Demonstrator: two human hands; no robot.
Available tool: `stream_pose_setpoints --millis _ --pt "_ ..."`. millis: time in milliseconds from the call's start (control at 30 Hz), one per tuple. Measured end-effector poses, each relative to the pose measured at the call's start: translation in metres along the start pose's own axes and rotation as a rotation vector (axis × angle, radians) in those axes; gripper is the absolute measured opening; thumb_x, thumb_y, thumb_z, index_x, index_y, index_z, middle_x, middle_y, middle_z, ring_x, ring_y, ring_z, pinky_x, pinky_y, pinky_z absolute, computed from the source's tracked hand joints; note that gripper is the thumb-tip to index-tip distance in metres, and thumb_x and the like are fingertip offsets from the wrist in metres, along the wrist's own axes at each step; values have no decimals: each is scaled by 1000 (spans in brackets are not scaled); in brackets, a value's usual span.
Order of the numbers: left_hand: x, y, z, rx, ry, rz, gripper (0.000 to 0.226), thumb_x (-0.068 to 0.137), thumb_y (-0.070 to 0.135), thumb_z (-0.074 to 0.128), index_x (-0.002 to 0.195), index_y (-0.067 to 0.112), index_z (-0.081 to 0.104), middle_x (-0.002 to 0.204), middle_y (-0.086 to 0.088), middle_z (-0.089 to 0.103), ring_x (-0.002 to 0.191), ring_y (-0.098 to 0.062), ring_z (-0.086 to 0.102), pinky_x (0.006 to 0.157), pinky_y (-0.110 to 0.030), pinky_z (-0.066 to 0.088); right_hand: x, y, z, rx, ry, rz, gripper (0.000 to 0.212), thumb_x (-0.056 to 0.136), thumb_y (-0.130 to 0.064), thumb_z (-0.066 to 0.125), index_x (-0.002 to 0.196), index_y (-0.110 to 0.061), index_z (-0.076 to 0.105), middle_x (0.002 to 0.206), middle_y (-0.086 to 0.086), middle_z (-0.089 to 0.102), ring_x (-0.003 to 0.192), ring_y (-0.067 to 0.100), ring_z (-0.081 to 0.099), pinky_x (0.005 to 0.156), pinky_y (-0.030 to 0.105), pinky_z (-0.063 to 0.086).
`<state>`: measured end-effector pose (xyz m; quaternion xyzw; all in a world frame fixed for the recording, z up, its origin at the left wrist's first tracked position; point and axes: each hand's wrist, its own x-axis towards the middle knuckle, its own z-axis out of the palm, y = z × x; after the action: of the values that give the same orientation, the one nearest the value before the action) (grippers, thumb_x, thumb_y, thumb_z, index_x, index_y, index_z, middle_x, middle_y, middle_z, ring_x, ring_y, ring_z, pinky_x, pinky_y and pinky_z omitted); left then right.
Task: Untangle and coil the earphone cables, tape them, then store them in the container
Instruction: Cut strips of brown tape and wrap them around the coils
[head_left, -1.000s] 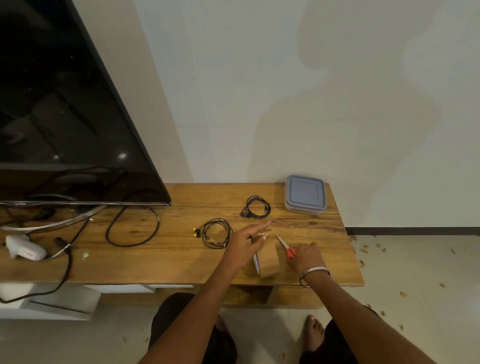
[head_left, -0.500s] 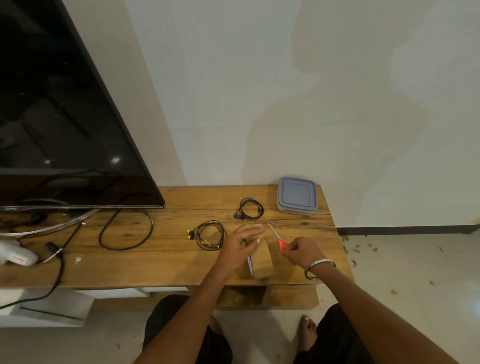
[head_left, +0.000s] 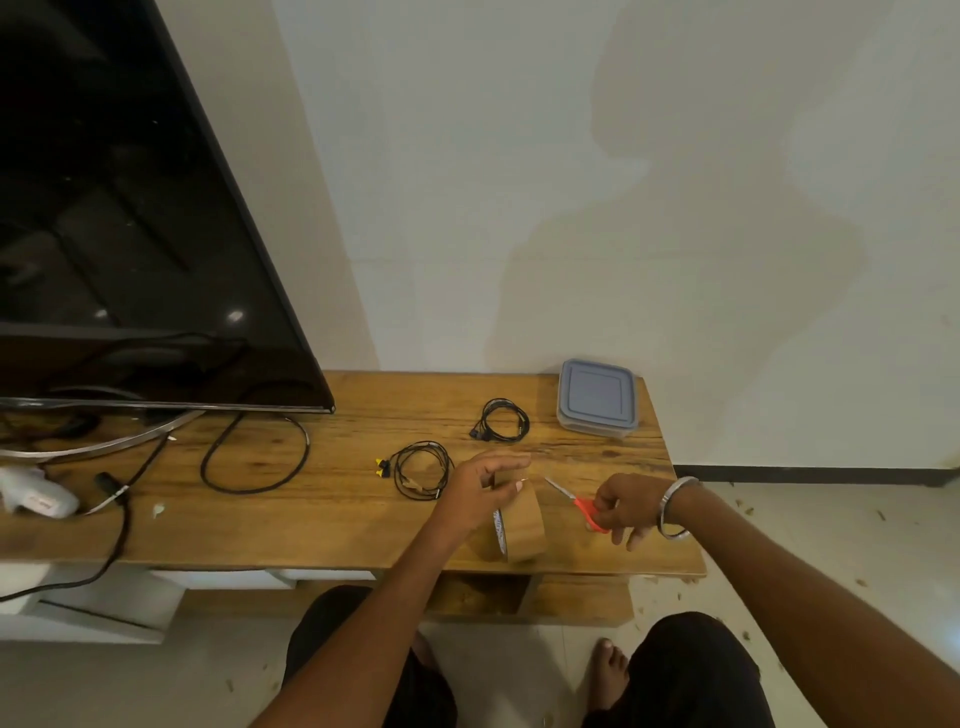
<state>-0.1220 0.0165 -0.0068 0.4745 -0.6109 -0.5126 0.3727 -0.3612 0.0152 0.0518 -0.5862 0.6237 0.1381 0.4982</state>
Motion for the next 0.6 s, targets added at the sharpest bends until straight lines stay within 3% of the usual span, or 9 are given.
stream_pose_setpoints --millis 133,267,400,600 --pt "-5 -1 3 -93 40 -33 29 84 0 70 111 10 73 118 3 68 111 -4 62 94 -19 50 -5 -12 -3 -110 -65 38 49 74 -50 73 105 -16 59 94 4 60 88 16 60 61 25 56" --pt "-8 -3 11 -166 96 -67 26 82 -2 71 106 9 74 111 4 71 108 -8 65 90 -20 52 -7 -20 -7 -140 -72 49 51 73 -52 73 107 -17 55 97 4 58 88 16 59 62 25 56" --pt "-5 -1 13 -158 28 -72 29 82 -4 70 107 9 73 111 4 70 106 -5 65 91 -21 52 -11 -23 -17 -171 -79 61 46 76 -50 71 105 -17 55 96 3 59 80 10 58 71 28 58" --pt "-5 0 12 -115 -52 -38 32 83 -4 69 111 13 72 116 2 67 110 -3 62 95 -19 48 -13 -33 -27 -240 -122 63 40 79 -48 69 103 -19 56 93 2 60 86 12 59 79 30 58"
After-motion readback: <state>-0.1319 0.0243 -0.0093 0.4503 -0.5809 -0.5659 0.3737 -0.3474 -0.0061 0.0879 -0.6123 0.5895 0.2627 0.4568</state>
